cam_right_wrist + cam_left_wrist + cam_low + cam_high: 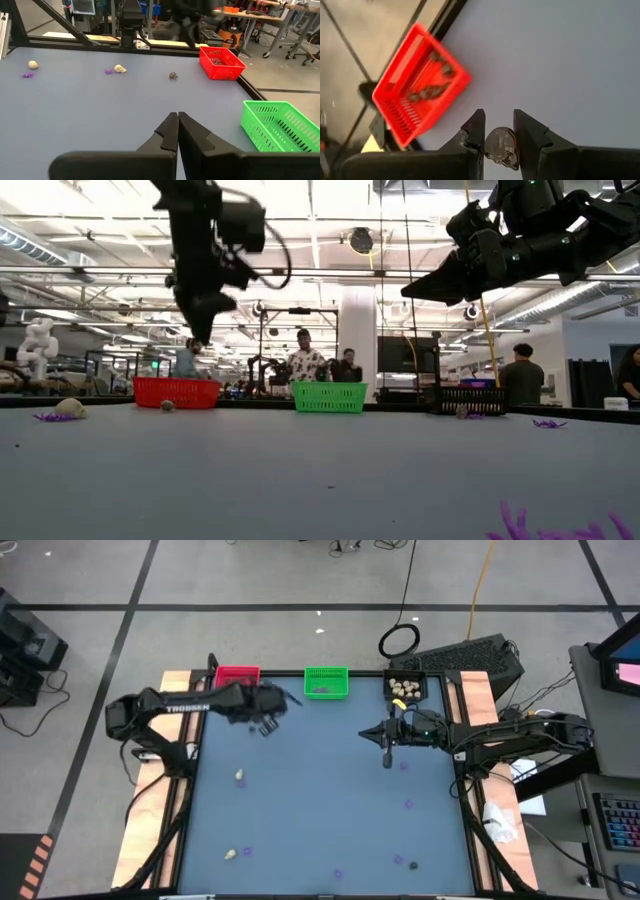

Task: Sort Halloween decoration
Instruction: Put the black skull toy into the red bin

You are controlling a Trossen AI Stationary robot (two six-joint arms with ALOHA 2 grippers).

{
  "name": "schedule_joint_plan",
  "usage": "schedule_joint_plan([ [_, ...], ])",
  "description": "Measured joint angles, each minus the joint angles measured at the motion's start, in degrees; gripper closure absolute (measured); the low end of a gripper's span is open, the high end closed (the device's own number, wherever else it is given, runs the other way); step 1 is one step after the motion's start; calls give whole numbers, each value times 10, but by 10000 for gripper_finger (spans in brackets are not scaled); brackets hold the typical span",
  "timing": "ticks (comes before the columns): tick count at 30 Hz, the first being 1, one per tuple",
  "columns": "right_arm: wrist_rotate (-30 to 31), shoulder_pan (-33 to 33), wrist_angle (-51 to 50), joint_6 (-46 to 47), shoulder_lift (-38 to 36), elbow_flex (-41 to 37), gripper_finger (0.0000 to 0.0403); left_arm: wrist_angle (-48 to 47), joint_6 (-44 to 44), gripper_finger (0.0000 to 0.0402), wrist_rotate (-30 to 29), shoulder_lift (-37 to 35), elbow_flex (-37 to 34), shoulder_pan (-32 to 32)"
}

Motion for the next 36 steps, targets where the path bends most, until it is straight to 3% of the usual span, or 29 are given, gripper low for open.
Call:
schedule_joint_plan([
  [9,-2,0,15,4,0,0,403,74,118,339,21,10,-23,187],
  [16,-2,0,22,-6,0,0,403,156,171,339,94,21,-22,288],
  [32,-2,0,92,-63,0,1,403,236,233,337,114,123,-22,340],
  [36,-1,0,100,-76,0,1,403,238,234,295,114,128,-22,341],
])
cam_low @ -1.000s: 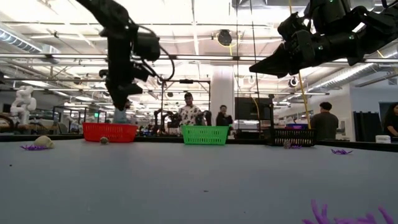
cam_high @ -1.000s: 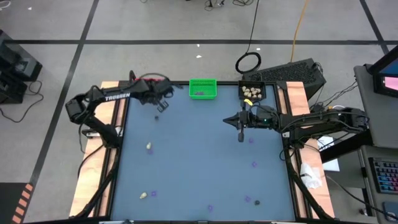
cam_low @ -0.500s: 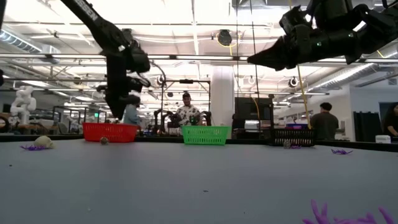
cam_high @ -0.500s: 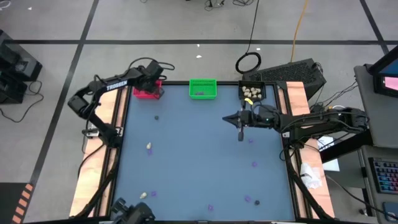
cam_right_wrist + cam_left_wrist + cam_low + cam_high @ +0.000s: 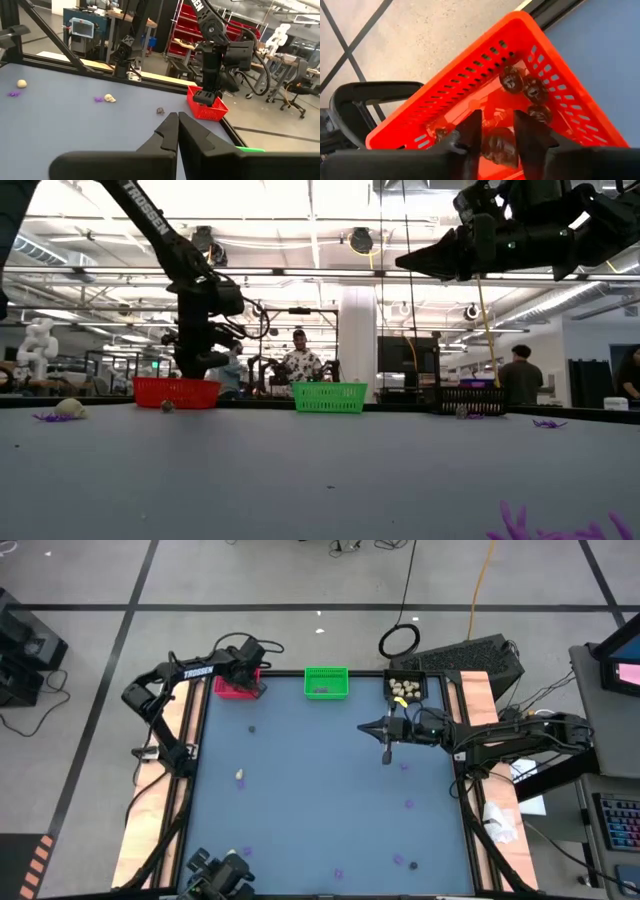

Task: Sort Halloween decoration
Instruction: Put the black skull toy into the red bin, then put the purple spider toy into the green bin

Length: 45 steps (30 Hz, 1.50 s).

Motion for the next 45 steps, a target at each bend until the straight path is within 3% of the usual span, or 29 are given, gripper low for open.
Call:
schedule_joint_plan([
  [5,0,-3,0,-16,0,0,403,-2,7,255,0,0,0,0],
  [11,1,-12,0,-17,0,0,403,-13,29,253,-25,-6,0,-1],
  [17,1,-26,-2,-17,0,0,403,22,25,312,-31,-55,-11,-26],
  [22,42,-32,-8,-21,0,0,403,122,12,384,-29,-110,-75,-64],
  [25,79,-32,-29,-19,0,9,403,197,2,397,-29,-151,-127,-96],
  [29,135,-32,-144,4,0,58,403,292,-26,392,-24,-201,-195,-148],
  [35,119,-28,-339,85,0,113,396,485,-52,391,37,-237,-300,-231],
  [40,118,-16,-482,191,0,115,359,656,-48,391,108,-233,-362,-275],
  [45,159,-24,-650,352,1,115,304,734,-34,391,131,-233,-395,-291],
])
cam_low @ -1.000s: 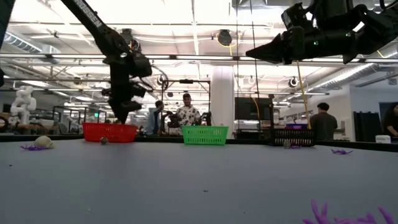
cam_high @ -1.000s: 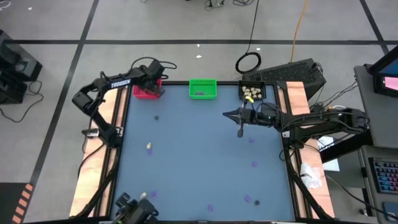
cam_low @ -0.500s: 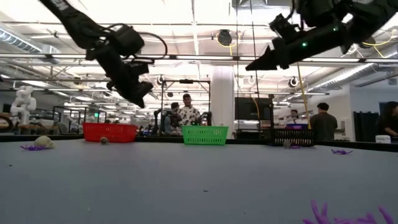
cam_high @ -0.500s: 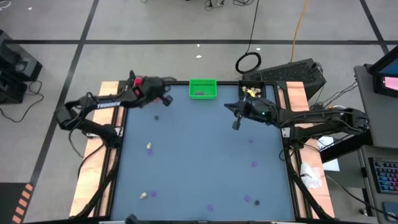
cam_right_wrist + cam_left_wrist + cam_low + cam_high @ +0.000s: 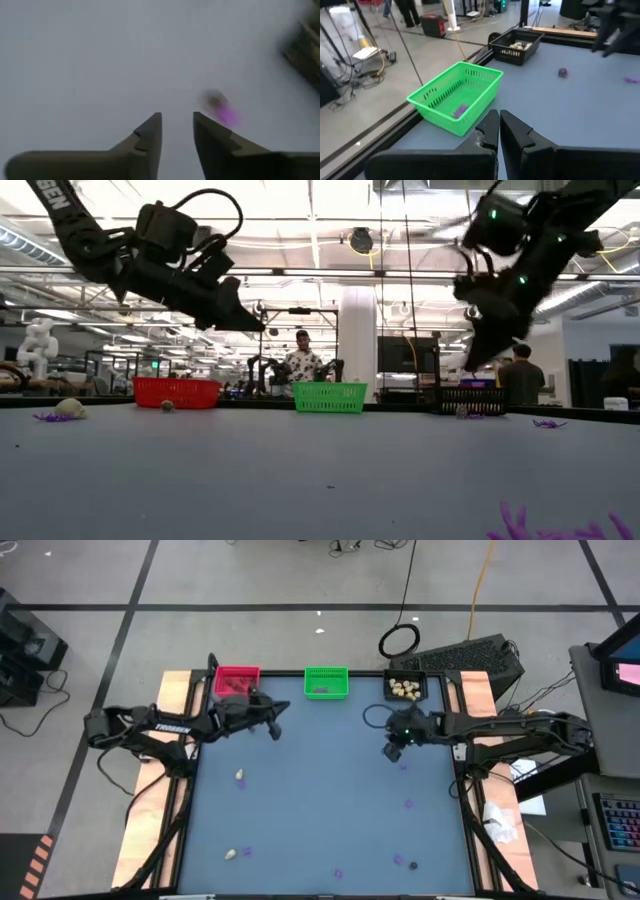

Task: Sort Halloween decoration
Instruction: Put the purple spider toy into the green bin

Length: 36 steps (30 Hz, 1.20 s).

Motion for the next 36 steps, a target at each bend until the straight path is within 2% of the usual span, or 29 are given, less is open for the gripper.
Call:
schedule_joint_plan([
  [3,21,-27,-61,34,7,0,278,26,13,391,2,0,-13,0],
  [6,20,-64,-79,-15,26,-2,263,28,17,391,7,0,-16,2],
  [12,-44,-133,0,-178,82,-9,255,43,31,391,8,0,-16,2],
  [15,-69,-158,34,-213,115,-9,254,48,46,391,8,0,-16,2],
  [19,-73,-174,51,-248,158,-8,259,55,49,391,8,0,-16,2],
  [25,-75,-177,57,-256,183,-6,291,74,106,391,8,0,-16,2],
  [33,-69,-177,51,-247,147,-10,391,93,138,391,37,0,-16,2],
  [36,-70,-177,30,-240,132,1,396,93,138,391,38,0,-16,2],
])
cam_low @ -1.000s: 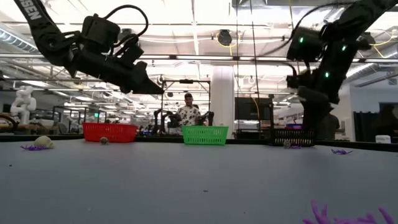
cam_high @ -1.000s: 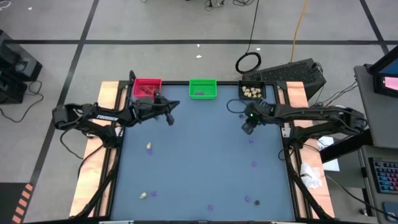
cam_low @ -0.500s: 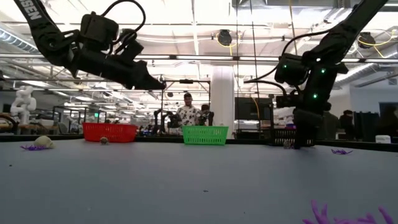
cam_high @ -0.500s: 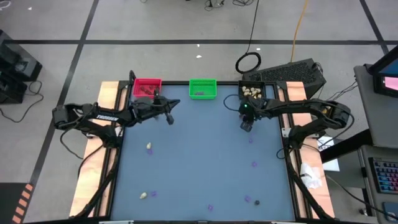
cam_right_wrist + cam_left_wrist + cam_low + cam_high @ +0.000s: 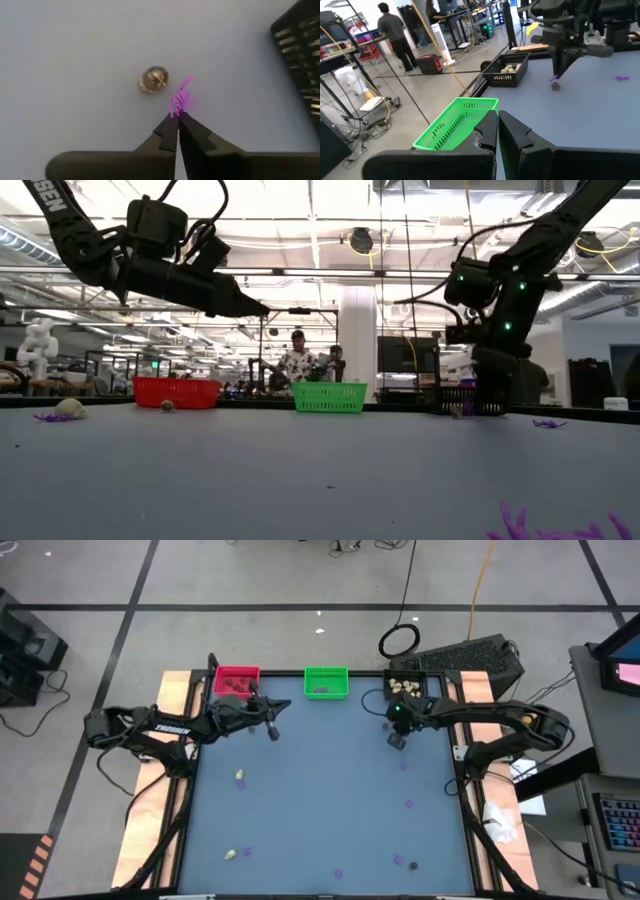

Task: Sort Halloween decoration
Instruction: Put the purple spider toy into the green bin

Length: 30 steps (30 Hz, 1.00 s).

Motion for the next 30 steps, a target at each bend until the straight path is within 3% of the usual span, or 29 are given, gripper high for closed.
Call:
schedule_joint_plan([
  [6,-1,10,-55,15,-18,55,401,0,-1,391,0,0,0,0],
  [13,0,14,30,15,14,126,402,7,-1,391,0,0,0,0],
  [20,-1,7,60,-23,148,271,402,9,-3,391,0,0,0,0],
  [30,-32,-24,-56,-82,360,531,403,6,-4,391,0,0,0,1],
])
